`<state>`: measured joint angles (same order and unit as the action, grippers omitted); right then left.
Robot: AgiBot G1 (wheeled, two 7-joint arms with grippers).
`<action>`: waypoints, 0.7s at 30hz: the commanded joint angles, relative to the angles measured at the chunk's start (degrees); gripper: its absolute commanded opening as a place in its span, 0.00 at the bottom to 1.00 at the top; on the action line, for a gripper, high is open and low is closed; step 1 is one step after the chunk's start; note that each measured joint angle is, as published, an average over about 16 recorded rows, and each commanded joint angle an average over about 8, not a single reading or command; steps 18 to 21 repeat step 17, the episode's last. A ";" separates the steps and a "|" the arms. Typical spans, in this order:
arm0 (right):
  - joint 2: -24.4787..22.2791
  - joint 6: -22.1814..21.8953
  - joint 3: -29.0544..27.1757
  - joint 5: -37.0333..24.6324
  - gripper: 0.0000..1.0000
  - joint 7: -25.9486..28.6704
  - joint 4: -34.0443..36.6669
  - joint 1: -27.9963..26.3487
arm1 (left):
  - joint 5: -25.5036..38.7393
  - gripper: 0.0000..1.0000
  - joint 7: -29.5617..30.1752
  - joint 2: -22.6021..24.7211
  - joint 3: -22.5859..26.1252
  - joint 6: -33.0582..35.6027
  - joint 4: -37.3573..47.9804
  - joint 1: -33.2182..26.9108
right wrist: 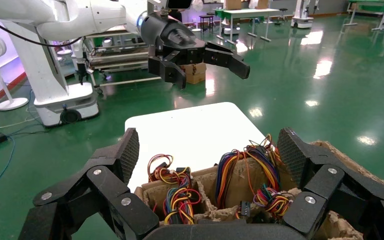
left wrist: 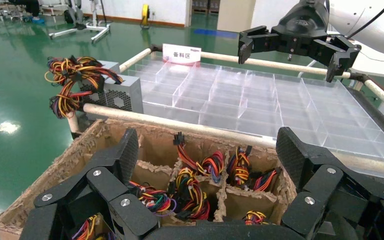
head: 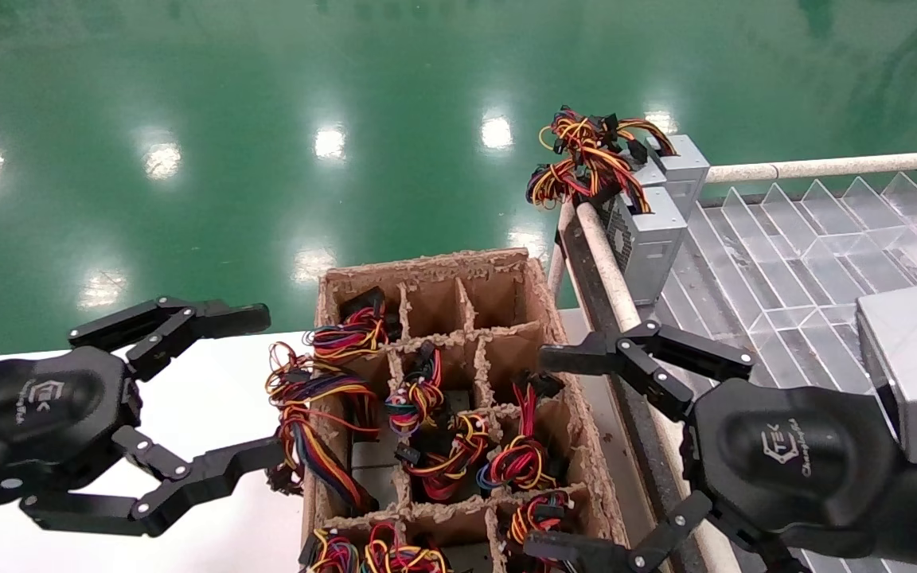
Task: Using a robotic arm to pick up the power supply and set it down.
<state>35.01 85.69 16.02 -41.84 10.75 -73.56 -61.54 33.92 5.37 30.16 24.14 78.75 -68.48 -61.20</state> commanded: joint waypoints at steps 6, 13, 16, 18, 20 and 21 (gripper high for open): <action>0.01 -0.03 0.00 -0.03 1.00 -0.01 0.01 -0.02 | 0.00 1.00 0.00 0.00 0.00 0.00 0.00 0.00; 0.01 -0.03 0.01 -0.04 1.00 -0.02 0.01 -0.02 | 0.00 1.00 0.00 0.00 0.00 0.00 0.00 0.00; 0.01 -0.03 0.01 -0.04 1.00 -0.02 0.01 -0.02 | 0.00 1.00 0.00 0.00 0.00 0.00 0.00 0.00; 0.01 -0.03 0.01 -0.04 1.00 -0.02 0.01 -0.02 | 0.00 1.00 0.00 0.00 0.00 0.00 0.00 0.00; 0.01 -0.03 0.01 -0.04 1.00 -0.02 0.01 -0.02 | 0.00 1.00 0.00 0.00 0.00 0.00 0.00 0.00; 0.01 -0.03 0.01 -0.04 1.00 -0.02 0.01 -0.02 | 0.00 1.00 0.00 0.00 0.00 0.00 0.00 0.00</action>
